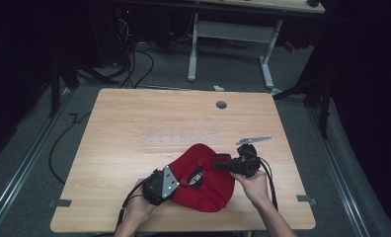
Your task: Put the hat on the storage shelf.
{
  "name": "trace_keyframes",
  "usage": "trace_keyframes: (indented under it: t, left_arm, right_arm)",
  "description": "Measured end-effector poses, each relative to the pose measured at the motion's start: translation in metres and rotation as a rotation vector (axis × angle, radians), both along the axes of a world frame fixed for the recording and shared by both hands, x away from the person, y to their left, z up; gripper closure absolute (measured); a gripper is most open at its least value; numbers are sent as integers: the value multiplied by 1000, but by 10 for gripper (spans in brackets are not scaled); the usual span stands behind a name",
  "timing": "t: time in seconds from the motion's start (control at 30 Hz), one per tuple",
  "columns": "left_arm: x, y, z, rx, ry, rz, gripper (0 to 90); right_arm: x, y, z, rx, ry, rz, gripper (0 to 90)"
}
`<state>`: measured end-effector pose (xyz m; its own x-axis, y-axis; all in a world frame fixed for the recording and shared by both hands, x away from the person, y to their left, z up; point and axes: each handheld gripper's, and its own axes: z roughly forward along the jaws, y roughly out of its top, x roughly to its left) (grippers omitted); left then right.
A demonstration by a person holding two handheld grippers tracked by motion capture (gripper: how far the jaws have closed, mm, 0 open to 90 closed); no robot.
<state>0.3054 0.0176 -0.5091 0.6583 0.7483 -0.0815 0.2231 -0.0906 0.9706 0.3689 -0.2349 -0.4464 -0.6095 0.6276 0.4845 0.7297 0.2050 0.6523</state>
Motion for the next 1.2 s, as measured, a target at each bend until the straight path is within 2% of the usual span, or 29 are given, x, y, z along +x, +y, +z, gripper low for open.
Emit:
trace_keyframes:
  t: [0.13, 0.23, 0.4, 0.5, 0.53, 0.6, 0.63, 0.7, 0.9, 0.93, 1.03, 1.13, 1.2]
  left_arm:
    - [0, 2, 3, -25, 18, -14, 598]
    - [-3, 9, 11, -67, 35, -70, 661]
    - [-6, 11, 18, -81, 63, -109, 762]
    - [-10, 13, 21, -65, 71, -133, 810]
    - [-11, 14, 22, -73, 75, -143, 833]
    - [-10, 17, 25, -80, 85, -141, 853]
    - [-10, 17, 25, -80, 85, -141, 853]
    - [-11, 16, 28, -86, 84, -141, 854]
    - [-11, 16, 31, -84, 79, -145, 855]
    - [-11, 16, 32, -77, 74, -142, 855]
    - [-9, 22, 34, -83, 71, -124, 855]
    - [-7, 30, 40, -130, 72, -102, 855]
    - [-4, 34, 43, -162, 79, -88, 855]
  right_arm:
    - [2, -2, -1, 16, 3, -1, 831]
    - [0, -2, -1, 22, -21, -8, 802]
    - [0, -5, -1, 36, -58, -31, 719]
    - [1, -10, 2, 56, -74, -53, 668]
    - [1, -12, 4, 65, -85, -58, 653]
    - [1, -17, 7, 94, -100, -86, 590]
    - [1, -17, 7, 94, -100, -86, 590]
    - [3, -26, 9, 133, -113, -123, 534]
    - [2, -35, 11, 177, -144, -174, 484]
    - [1, -40, 14, 213, -161, -205, 468]
    - [-1, -51, 19, 246, -191, -260, 450]
    - [-2, -61, 18, 229, -215, -304, 431]
    - [-3, -65, 13, 191, -226, -321, 429]
